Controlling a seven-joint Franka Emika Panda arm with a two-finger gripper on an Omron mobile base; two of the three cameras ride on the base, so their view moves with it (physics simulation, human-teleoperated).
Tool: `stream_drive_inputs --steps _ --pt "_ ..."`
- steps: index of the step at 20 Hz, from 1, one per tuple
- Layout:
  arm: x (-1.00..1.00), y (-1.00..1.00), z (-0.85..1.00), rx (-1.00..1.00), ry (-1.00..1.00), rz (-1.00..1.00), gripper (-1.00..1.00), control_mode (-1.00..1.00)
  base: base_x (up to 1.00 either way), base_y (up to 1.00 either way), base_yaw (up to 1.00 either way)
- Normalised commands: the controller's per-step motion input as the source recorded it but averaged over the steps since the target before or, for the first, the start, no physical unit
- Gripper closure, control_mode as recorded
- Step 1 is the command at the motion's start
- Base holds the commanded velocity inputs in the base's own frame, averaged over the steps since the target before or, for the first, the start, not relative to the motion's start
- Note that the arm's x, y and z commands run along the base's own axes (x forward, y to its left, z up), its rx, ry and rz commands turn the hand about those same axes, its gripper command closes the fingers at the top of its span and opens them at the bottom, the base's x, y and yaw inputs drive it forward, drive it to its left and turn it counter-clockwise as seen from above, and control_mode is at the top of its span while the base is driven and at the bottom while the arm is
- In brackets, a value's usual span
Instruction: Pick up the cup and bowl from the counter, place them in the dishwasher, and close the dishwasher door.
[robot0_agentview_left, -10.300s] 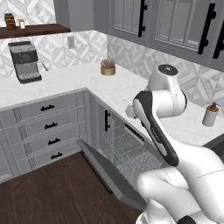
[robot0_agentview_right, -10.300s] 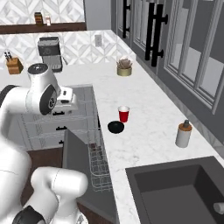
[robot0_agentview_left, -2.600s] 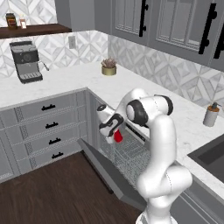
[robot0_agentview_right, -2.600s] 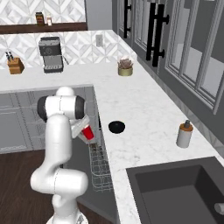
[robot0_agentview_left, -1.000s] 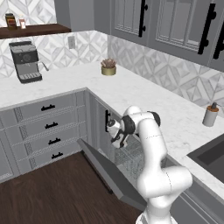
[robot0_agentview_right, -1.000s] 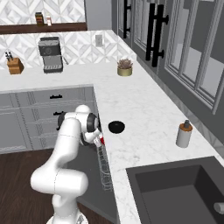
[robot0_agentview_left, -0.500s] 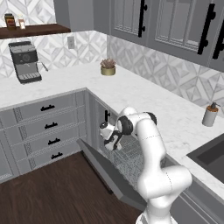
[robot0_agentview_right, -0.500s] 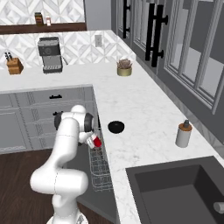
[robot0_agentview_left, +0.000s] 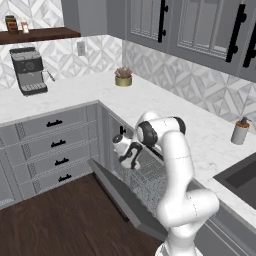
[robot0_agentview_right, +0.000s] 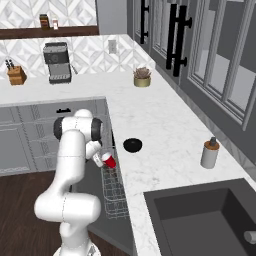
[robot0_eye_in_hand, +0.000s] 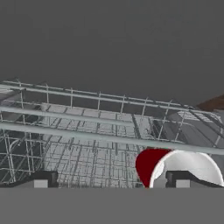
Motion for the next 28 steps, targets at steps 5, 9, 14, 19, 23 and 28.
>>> stream_drive_inputs --steps 5,9,14,19,23,28 --pt "-0.77 0.01 0.88 0.0 -0.11 0.0 -1.0 -1.0 0.0 0.0 0.0" --pt "-0.81 0.0 0.99 0.0 -0.18 -0.01 -1.0 -1.0 0.0 0.0 0.0" --pt "-0.41 0.09 1.0 0.08 -0.19 -0.17 -1.0 -1.0 0.0 0.0 0.0" --pt "-0.22 0.0 1.0 0.17 -0.12 -0.44 -1.0 -1.0 0.0 0.0 0.0" --pt "-0.1 0.06 1.0 0.21 -0.16 -0.48 -1.0 -1.0 0.0 0.0 0.0" --pt "-0.06 -0.04 0.91 0.26 -0.14 -0.49 -1.0 -1.0 0.0 0.0 0.0"
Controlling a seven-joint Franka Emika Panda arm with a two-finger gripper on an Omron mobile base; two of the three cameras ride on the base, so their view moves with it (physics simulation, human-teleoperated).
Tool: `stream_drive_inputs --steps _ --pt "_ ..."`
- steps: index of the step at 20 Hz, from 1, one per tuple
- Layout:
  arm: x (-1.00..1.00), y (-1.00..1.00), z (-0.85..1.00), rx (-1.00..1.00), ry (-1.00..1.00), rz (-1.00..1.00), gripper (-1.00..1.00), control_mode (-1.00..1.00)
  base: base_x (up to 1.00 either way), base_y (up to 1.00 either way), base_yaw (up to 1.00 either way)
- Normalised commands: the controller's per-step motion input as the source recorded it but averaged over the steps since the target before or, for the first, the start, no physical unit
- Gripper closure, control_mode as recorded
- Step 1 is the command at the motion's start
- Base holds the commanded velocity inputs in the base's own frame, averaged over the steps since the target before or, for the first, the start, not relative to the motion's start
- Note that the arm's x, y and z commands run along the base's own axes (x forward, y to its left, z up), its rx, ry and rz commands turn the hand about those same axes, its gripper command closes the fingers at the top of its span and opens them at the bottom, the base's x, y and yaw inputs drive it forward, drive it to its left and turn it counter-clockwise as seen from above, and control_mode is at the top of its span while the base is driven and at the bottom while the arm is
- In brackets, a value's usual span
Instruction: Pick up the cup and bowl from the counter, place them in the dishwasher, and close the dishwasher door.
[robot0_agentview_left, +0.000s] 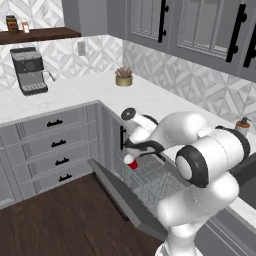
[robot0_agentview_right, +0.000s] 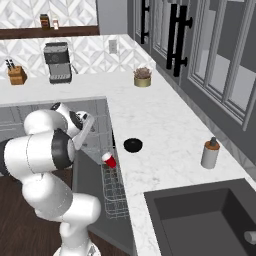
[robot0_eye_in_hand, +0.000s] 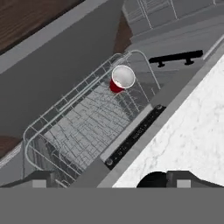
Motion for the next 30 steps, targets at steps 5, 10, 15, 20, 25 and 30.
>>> stream_drive_inputs --steps 5,10,15,20,25,30 --pt "-0.24 -0.16 0.38 0.37 -0.06 -0.55 -1.0 -1.0 0.0 0.0 0.0" --pt "-0.25 -0.28 0.14 0.42 0.0 -0.56 -1.0 -1.0 0.0 0.0 0.0" --pt "-0.02 -0.45 0.0 0.32 0.0 -0.37 -1.0 -1.0 0.0 0.0 0.0" --pt "0.15 -0.76 -0.07 0.16 0.02 -0.12 -1.0 -1.0 0.0 0.0 0.0" --pt "0.42 -0.58 -0.18 0.0 0.11 -0.17 -1.0 -1.0 0.0 0.0 0.0" --pt "0.31 -0.68 -0.17 0.0 0.06 -0.16 -1.0 -1.0 0.0 0.0 0.0"
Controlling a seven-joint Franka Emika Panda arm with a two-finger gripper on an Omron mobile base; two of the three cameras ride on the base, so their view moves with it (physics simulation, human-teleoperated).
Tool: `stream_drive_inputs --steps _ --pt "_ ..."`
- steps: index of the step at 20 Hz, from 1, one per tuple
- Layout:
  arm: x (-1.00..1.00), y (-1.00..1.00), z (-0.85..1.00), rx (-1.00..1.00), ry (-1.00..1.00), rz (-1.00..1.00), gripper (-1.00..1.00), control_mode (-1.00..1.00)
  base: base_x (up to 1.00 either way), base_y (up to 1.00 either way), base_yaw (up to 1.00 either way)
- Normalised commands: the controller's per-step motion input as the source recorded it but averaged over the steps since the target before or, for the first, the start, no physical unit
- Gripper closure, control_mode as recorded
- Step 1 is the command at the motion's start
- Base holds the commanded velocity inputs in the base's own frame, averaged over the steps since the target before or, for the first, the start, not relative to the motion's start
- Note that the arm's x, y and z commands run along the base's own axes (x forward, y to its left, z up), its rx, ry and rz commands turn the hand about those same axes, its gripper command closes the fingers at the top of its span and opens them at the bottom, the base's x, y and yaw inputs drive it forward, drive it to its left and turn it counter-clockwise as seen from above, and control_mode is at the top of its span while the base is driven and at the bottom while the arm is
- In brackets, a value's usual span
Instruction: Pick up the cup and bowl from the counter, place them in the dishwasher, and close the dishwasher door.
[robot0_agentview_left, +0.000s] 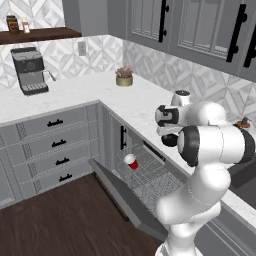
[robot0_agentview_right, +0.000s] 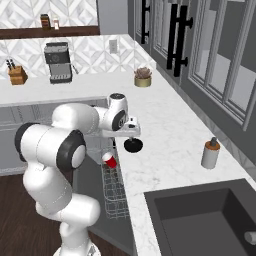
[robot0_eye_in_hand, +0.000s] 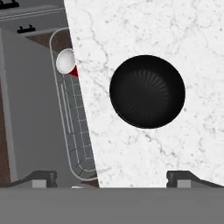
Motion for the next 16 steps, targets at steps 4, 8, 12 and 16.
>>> stream_drive_inputs --steps 4,8,12,16 --pt "0.29 -0.5 -0.16 0.01 0.01 -0.14 -1.0 -1.0 0.0 0.0 0.0" --pt "0.31 -0.52 -0.36 0.07 0.04 -0.03 -1.0 -1.0 0.0 0.0 0.0" --pt "0.39 -0.46 -0.35 0.06 0.08 0.0 -1.0 -1.0 0.0 0.0 0.0" --pt "0.38 -0.33 -0.25 0.14 0.03 0.0 -1.0 -1.0 0.0 0.0 0.0"
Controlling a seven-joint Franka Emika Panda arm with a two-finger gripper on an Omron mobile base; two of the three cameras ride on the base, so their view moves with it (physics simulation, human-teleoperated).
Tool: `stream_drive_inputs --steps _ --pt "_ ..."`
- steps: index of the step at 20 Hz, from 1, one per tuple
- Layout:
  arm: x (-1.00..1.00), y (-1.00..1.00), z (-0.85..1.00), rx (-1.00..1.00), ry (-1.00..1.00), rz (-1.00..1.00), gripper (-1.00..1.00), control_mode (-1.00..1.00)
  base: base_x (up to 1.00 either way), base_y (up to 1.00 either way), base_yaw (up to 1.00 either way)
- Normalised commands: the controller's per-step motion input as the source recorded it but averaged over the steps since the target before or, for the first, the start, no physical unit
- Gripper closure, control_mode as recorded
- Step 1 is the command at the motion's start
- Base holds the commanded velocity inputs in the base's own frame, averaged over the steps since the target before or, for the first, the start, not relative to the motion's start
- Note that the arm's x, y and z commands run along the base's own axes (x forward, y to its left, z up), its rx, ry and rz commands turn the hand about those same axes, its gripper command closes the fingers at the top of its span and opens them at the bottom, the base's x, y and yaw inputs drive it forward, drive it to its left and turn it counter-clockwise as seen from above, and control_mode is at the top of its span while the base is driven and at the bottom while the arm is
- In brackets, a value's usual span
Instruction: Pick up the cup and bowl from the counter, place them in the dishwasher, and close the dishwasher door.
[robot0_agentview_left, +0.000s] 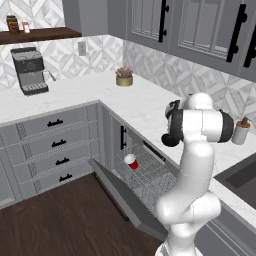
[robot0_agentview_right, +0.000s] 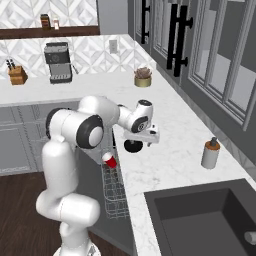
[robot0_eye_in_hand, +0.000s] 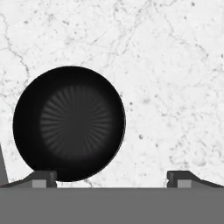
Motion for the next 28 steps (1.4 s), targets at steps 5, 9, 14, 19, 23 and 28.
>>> stream_drive_inputs --steps 5,9,14,19,23,28 --pt "0.39 -0.07 -0.24 0.13 0.03 0.0 -1.0 -1.0 0.0 0.0 0.0" --pt "0.17 0.0 -0.09 0.02 0.01 0.0 -1.0 -1.0 0.0 0.0 0.0" --pt "0.04 0.04 -0.24 0.0 0.02 0.0 -1.0 -1.0 0.0 0.0 0.0" --pt "0.0 0.31 -0.32 0.0 0.02 0.0 -1.0 -1.0 0.0 0.0 0.0" --pt "0.0 0.25 -0.35 0.0 0.03 0.0 1.0 -1.0 0.0 0.0 0.0" --pt "0.0 0.14 -0.32 0.0 0.02 0.0 1.0 -1.0 0.0 0.0 0.0"
